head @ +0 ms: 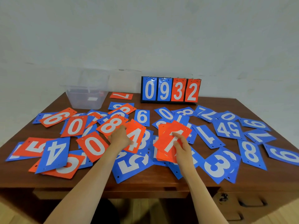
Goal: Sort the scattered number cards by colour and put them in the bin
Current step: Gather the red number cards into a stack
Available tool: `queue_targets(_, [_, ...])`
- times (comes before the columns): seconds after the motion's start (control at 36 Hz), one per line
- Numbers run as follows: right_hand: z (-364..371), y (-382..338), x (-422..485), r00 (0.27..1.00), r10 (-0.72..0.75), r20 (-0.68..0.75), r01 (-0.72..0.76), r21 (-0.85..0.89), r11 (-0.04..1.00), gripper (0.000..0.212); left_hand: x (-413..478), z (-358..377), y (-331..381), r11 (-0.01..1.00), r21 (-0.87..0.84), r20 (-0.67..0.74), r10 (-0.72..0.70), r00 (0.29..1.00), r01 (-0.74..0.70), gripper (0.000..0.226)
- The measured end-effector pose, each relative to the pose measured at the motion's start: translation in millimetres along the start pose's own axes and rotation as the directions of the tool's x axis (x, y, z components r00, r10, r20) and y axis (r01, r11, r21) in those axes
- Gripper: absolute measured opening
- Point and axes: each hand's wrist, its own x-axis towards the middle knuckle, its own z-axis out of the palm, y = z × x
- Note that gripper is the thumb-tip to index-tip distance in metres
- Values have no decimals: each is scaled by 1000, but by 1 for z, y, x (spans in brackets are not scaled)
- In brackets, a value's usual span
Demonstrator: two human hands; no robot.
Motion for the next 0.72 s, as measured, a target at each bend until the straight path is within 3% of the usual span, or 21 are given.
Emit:
queue_targets(0.14, [-3, -6, -6, 1000, -15, 23, 15, -13, 1000, 32, -29, -12, 13, 937, -307, -259, 83, 962, -164, 45])
queue_targets(0.22, [-5, -10, -12, 998, -46, 41, 46, 1, 999, 42, -50, -19, 26, 814, -514, -314, 115, 942, -271, 30])
queue_targets(0.28, [-6, -11, -15, 997, -66, 45, 65, 12, 998, 45, -64, -18, 34, 680, -695, -205, 124, 971, -234, 13])
queue_targets(0.33, [-7, -12, -17, 997, -70, 43, 69, 25, 997, 45, -76, -13, 41, 593, -789, -78, 165, 983, -162, 17])
queue_targets(0.39, [-5, -12, -18, 997, -65, 38, 64, 40, 997, 47, -84, -3, 45, 649, -747, -2, 210, 978, -141, 20])
queue_targets(0.53, [1, -14, -21, 996, -89, 10, 87, 119, 989, 63, -97, 17, 53, 766, -608, -26, 243, 970, -208, 18])
queue_targets(0.72, [11, -21, -17, 991, -126, 52, 117, 151, 982, 47, -87, 19, 50, 829, -506, -136, 198, 971, -240, 22])
